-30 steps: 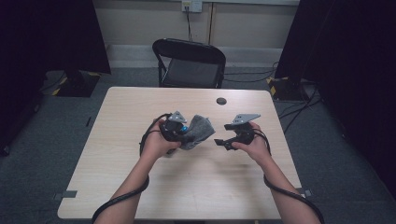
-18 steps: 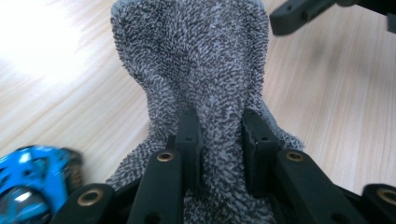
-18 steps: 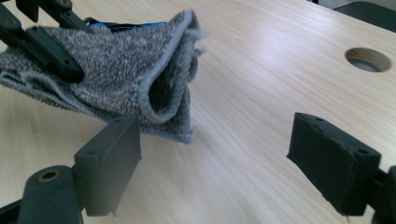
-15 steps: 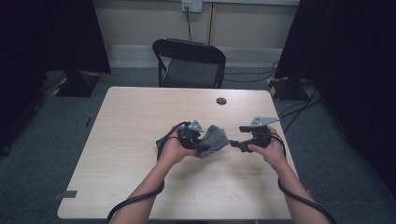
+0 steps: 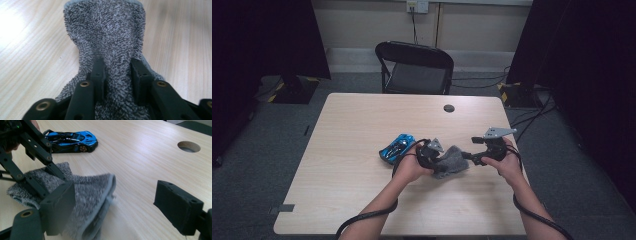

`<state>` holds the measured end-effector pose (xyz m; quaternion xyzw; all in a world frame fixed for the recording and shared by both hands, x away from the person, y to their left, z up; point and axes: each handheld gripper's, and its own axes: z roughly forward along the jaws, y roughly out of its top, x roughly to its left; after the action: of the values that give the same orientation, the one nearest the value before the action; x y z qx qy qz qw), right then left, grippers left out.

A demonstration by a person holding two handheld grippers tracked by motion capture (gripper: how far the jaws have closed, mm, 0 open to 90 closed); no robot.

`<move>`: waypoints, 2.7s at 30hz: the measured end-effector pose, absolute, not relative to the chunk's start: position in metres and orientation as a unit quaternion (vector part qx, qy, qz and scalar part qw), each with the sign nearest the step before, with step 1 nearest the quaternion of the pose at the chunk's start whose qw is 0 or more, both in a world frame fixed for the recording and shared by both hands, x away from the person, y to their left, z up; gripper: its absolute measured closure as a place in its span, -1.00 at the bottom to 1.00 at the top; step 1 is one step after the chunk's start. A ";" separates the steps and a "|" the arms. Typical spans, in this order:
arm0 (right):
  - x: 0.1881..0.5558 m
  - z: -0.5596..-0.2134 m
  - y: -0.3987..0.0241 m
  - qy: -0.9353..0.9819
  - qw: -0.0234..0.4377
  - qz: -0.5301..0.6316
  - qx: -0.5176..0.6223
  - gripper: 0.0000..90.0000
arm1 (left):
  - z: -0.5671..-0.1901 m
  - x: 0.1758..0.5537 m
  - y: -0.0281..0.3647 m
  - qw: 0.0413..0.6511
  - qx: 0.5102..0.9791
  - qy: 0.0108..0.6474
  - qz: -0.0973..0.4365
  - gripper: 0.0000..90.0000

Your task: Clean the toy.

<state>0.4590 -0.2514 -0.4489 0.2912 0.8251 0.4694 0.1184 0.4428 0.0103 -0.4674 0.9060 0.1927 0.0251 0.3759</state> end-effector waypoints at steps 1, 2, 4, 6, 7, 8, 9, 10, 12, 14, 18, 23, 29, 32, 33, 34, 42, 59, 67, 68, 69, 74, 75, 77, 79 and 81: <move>0.459 -0.449 -0.251 0.825 0.116 0.471 0.291 -0.63 | -0.468 0.443 0.011 0.379 0.904 0.194 0.031 0.33; 0.458 -0.449 -0.250 0.826 0.115 0.469 0.289 -0.63 | -0.468 0.443 0.013 0.382 0.903 0.194 0.037 0.24; 0.458 -0.450 -0.248 0.829 0.115 0.468 0.285 -0.63 | -0.466 0.443 0.017 0.388 0.900 0.195 0.040 0.07; 0.457 -0.449 -0.245 0.829 0.111 0.471 0.280 -0.63 | -0.463 0.442 0.021 0.387 0.899 0.200 0.043 -0.11; 0.457 -0.448 -0.243 0.831 0.110 0.470 0.277 -0.63 | -0.462 0.442 0.023 0.389 0.897 0.204 0.044 -0.15; 0.457 -0.448 -0.241 0.832 0.108 0.471 0.272 -0.63 | -0.460 0.442 0.027 0.388 0.898 0.203 0.046 -0.17; 0.456 -0.447 -0.238 0.833 0.108 0.472 0.267 -0.63 | -0.459 0.441 0.029 0.388 0.898 0.204 0.048 -0.19; 0.456 -0.447 -0.236 0.834 0.107 0.473 0.264 -0.63 | -0.458 0.441 0.031 0.385 0.899 0.204 0.051 -0.21; 0.455 -0.447 -0.230 0.837 0.102 0.473 0.256 -0.62 | -0.456 0.441 0.036 0.385 0.897 0.208 0.055 -0.25; 0.454 -0.447 -0.223 0.840 0.096 0.473 0.246 -0.62 | -0.452 0.440 0.043 0.390 0.893 0.219 0.060 -0.28; 0.451 -0.452 -0.208 0.847 0.083 0.473 0.227 -0.61 | -0.448 0.443 0.058 0.399 0.883 0.239 0.064 -0.38; 0.449 -0.462 -0.190 0.862 0.065 0.460 0.201 -0.60 | -0.444 0.446 0.076 0.396 0.878 0.260 0.070 -0.50; 0.447 -0.475 -0.182 0.874 0.051 0.443 0.192 -0.58 | -0.443 0.452 0.099 0.392 0.867 0.294 0.088 -0.60; 0.446 -0.481 -0.182 0.879 0.050 0.434 0.193 -0.58 | -0.443 0.455 0.111 0.388 0.864 0.307 0.098 -0.61; 0.446 -0.483 -0.182 0.880 0.051 0.431 0.193 -0.58 | -0.443 0.456 0.114 0.385 0.864 0.308 0.102 -0.61; 0.446 -0.484 -0.182 0.881 0.051 0.430 0.193 -0.58 | -0.443 0.457 0.117 0.387 0.861 0.313 0.107 -0.62; 0.442 -0.500 -0.182 0.888 0.057 0.413 0.196 -0.58 | -0.454 0.478 0.135 0.364 0.856 0.347 0.117 -0.64; 0.438 -0.504 -0.181 0.887 0.077 0.413 0.194 -0.58 | -0.484 0.498 0.136 0.324 0.865 0.362 0.126 -0.61; 0.438 -0.504 -0.180 0.887 0.076 0.412 0.194 -0.58 | -0.492 0.499 0.130 0.324 0.864 0.365 0.127 -0.59; 0.438 -0.504 -0.180 0.887 0.076 0.412 0.194 -0.58 | -0.492 0.499 0.129 0.326 0.862 0.367 0.125 -0.59; 0.438 -0.504 -0.180 0.887 0.075 0.412 0.195 -0.58 | -0.492 0.499 0.129 0.325 0.862 0.368 0.125 -0.61; 0.438 -0.504 -0.180 0.886 0.075 0.412 0.197 -0.58 | -0.492 0.500 0.129 0.320 0.859 0.380 0.121 -0.59; 0.438 -0.504 -0.180 0.886 0.075 0.412 0.198 -0.58 | -0.492 0.500 0.129 0.321 0.858 0.382 0.120 -0.60; 0.438 -0.504 -0.180 0.886 0.075 0.412 0.198 -0.58 | -0.493 0.500 0.129 0.321 0.856 0.387 0.117 -0.60; 0.438 -0.504 -0.180 0.886 0.075 0.412 0.198 -0.58 | -0.493 0.500 0.129 0.319 0.856 0.390 0.115 -0.57; 0.437 -0.504 -0.180 0.886 0.076 0.412 0.198 -0.58 | -0.493 0.499 0.129 0.319 0.855 0.393 0.112 -0.56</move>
<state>0.4375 -0.1799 -0.5039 0.1982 0.8863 0.4118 0.0756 0.4994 0.1292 -0.4932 0.8550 0.3931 0.1124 0.3191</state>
